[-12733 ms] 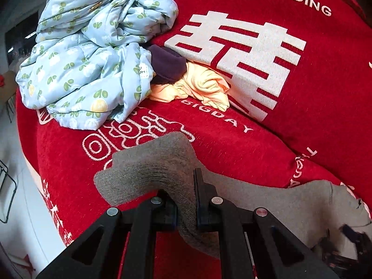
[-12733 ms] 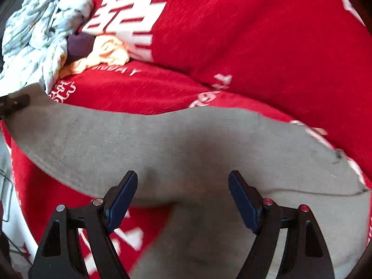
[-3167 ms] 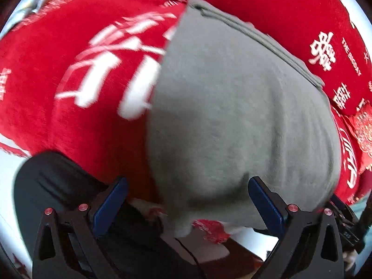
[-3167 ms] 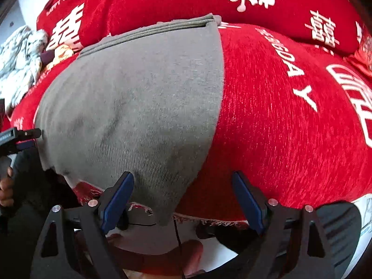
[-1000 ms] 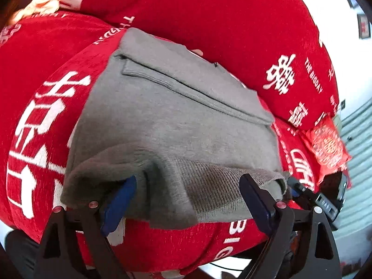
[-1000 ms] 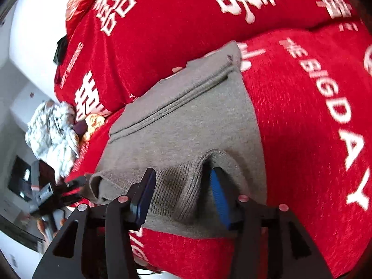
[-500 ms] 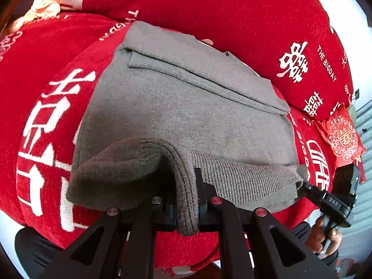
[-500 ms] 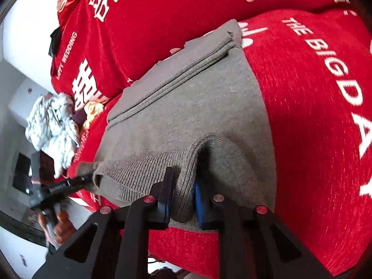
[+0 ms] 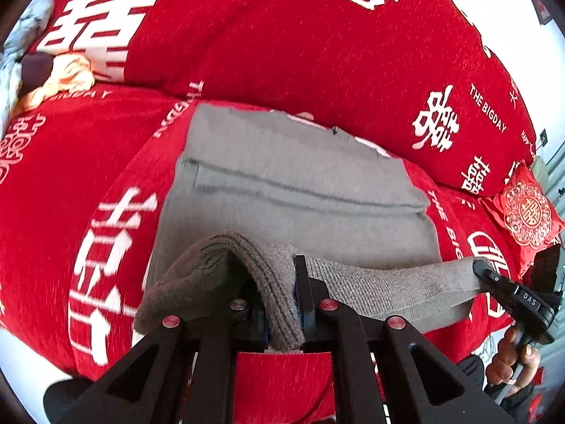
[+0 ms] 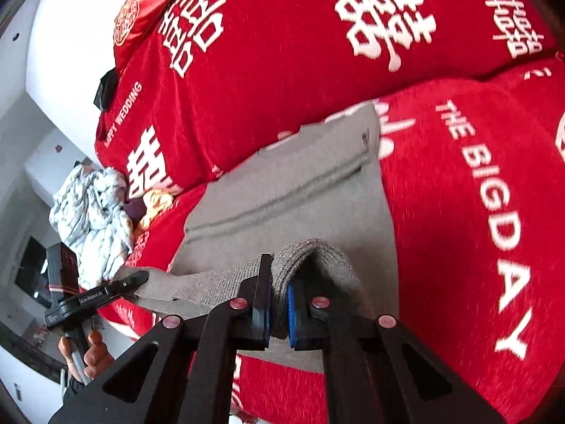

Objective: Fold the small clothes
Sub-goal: 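Lift the hem with both tools and fold it toward the collar, then lay the folded hem onto the sweater and open both tools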

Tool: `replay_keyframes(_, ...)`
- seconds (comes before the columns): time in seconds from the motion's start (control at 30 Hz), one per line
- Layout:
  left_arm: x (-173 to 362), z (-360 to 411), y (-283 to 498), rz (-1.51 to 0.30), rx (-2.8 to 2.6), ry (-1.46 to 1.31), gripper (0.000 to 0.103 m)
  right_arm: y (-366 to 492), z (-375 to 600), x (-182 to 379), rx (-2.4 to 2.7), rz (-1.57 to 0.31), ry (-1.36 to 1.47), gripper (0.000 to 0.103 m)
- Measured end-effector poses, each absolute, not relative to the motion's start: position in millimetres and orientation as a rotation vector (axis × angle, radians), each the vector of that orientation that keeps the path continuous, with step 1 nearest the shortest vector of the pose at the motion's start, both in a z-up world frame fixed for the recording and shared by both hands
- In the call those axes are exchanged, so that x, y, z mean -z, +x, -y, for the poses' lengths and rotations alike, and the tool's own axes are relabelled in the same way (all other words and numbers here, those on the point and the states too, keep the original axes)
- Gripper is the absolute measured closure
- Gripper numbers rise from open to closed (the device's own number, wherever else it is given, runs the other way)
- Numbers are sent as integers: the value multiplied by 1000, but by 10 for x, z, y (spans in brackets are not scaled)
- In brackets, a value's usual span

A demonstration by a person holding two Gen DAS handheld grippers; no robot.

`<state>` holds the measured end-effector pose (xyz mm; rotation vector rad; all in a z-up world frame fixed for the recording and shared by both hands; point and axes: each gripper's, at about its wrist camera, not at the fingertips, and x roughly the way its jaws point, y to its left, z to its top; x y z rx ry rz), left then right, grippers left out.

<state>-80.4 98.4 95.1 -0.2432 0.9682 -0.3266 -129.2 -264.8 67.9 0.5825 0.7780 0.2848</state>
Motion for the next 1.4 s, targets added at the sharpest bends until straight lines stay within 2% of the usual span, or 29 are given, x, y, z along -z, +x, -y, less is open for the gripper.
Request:
replay_keyframes(0.57,-1111,-966,-33,-970,309,-279,92,-391,2573,-1078,-185,-782,542,96)
replay_keyframes(0.9,-1221,-847,488,-960,305,-262,92,68,2611,-1102,-115,-798,542,96)
replay_keyframes(1.4,-1073,-669,1186,-1011,279,-214,92,727,2687,-914,-68,-850,521,96)
